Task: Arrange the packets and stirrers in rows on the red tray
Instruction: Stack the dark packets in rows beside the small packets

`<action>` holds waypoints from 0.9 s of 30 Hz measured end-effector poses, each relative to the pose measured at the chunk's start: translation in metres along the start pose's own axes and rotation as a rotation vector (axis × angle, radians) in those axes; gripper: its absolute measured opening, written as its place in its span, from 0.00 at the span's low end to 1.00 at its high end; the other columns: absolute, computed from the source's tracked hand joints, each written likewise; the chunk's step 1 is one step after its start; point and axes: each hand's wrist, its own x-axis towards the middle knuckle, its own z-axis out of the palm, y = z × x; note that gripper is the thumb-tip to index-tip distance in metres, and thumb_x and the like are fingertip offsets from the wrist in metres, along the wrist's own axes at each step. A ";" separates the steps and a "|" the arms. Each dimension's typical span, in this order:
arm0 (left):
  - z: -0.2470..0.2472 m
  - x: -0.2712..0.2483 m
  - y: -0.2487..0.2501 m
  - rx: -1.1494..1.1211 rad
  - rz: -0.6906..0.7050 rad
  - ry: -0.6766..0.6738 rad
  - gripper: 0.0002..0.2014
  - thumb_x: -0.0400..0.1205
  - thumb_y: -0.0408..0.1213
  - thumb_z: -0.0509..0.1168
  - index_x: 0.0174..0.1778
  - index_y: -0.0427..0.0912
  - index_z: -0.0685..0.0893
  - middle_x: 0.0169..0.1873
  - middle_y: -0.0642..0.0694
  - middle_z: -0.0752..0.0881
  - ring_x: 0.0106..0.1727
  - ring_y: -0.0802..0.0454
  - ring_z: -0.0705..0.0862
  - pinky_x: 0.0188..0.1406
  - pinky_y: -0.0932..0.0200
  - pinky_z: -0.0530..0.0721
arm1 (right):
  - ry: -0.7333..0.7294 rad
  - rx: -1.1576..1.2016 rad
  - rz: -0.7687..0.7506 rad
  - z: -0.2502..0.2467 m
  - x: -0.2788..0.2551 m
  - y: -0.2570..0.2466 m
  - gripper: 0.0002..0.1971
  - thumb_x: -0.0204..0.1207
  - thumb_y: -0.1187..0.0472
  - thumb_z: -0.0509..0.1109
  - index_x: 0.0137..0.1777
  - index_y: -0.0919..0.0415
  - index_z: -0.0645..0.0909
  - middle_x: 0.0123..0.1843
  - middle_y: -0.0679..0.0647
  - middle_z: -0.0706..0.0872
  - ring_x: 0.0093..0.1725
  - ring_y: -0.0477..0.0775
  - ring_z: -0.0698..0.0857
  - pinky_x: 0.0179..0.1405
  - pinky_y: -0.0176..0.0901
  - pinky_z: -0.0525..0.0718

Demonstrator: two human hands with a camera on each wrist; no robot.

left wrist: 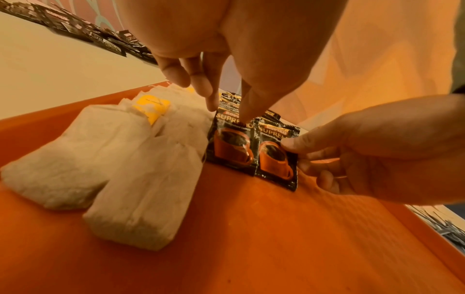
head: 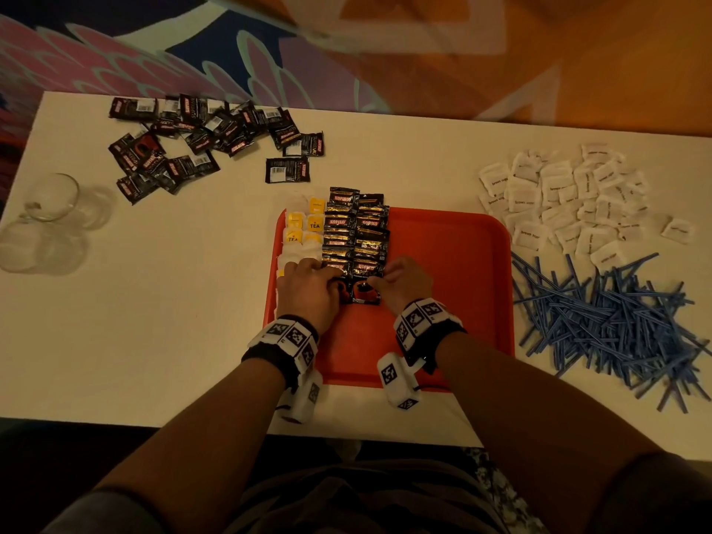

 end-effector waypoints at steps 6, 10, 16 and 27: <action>0.000 0.002 -0.003 0.002 -0.016 0.009 0.16 0.84 0.41 0.64 0.67 0.53 0.86 0.66 0.43 0.82 0.65 0.39 0.74 0.65 0.45 0.75 | -0.035 0.051 -0.018 0.004 0.008 -0.004 0.29 0.74 0.52 0.76 0.74 0.50 0.71 0.62 0.48 0.83 0.61 0.50 0.82 0.54 0.42 0.82; -0.001 0.003 -0.004 -0.003 -0.022 -0.002 0.16 0.84 0.41 0.63 0.68 0.53 0.85 0.67 0.43 0.81 0.66 0.39 0.74 0.66 0.43 0.75 | -0.096 0.035 -0.073 0.020 0.024 0.005 0.35 0.59 0.45 0.76 0.69 0.37 0.73 0.65 0.45 0.83 0.67 0.54 0.80 0.64 0.63 0.82; -0.007 -0.003 -0.004 -0.056 -0.041 0.014 0.16 0.85 0.40 0.63 0.68 0.52 0.85 0.67 0.42 0.80 0.67 0.39 0.74 0.65 0.45 0.71 | -0.080 0.009 -0.106 0.020 0.034 0.010 0.48 0.47 0.36 0.75 0.74 0.39 0.70 0.69 0.47 0.80 0.69 0.55 0.79 0.64 0.64 0.82; -0.041 0.012 -0.028 -0.238 -0.167 0.067 0.21 0.84 0.39 0.64 0.74 0.44 0.78 0.75 0.38 0.70 0.76 0.37 0.67 0.71 0.47 0.72 | 0.053 -0.055 -0.314 -0.003 -0.019 -0.053 0.27 0.73 0.59 0.76 0.71 0.52 0.74 0.64 0.53 0.77 0.58 0.48 0.77 0.58 0.45 0.82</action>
